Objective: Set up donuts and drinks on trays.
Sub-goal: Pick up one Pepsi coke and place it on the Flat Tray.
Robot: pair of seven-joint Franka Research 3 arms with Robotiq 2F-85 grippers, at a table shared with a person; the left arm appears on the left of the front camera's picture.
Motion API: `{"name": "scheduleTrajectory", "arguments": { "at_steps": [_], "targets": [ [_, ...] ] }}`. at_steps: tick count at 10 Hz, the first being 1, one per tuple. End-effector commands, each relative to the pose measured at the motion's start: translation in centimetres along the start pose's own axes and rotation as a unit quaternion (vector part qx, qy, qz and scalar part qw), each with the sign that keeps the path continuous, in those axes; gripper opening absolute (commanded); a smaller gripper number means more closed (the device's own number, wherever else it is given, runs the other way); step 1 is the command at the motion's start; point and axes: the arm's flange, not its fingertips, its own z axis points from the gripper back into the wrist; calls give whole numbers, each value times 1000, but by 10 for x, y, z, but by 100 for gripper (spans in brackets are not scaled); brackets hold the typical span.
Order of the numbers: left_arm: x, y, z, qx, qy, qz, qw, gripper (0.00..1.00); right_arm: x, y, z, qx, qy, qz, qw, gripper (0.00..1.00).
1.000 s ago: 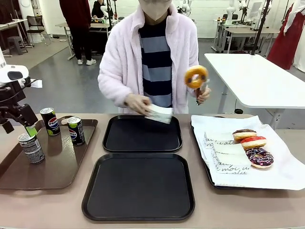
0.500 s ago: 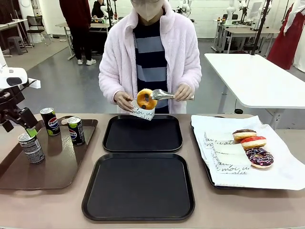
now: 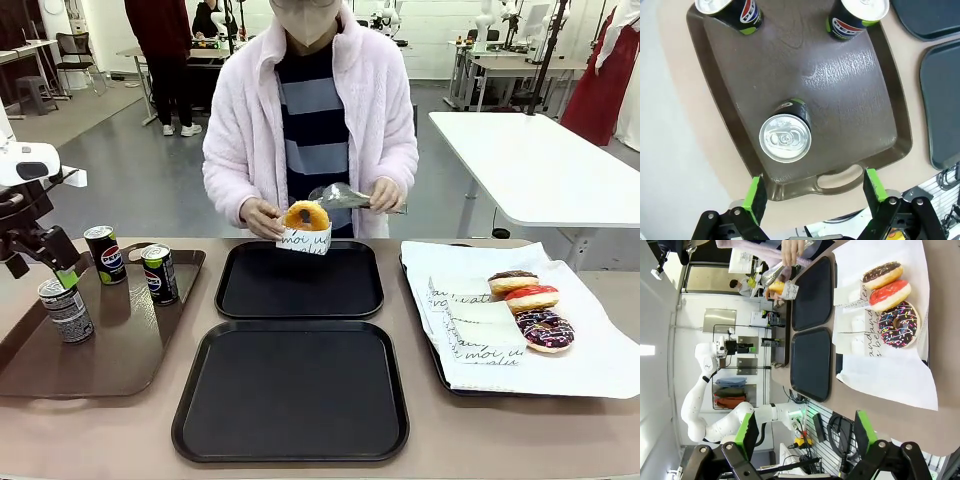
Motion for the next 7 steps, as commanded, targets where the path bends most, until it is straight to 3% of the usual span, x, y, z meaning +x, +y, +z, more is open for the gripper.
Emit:
{"name": "scheduleTrajectory", "arguments": {
  "at_steps": [1,3,7],
  "targets": [
    [2,-7,-10,59,-10,79,995,100,1,0,0,9,-1,6,1000,100],
    [6,-7,-17,45,-7,147,988,100,1,0,0,9,-1,6,1000,100],
    [10,1,-40,19,9,161,987,100,1,0,0,9,-1,6,1000,100]
  ]
}}
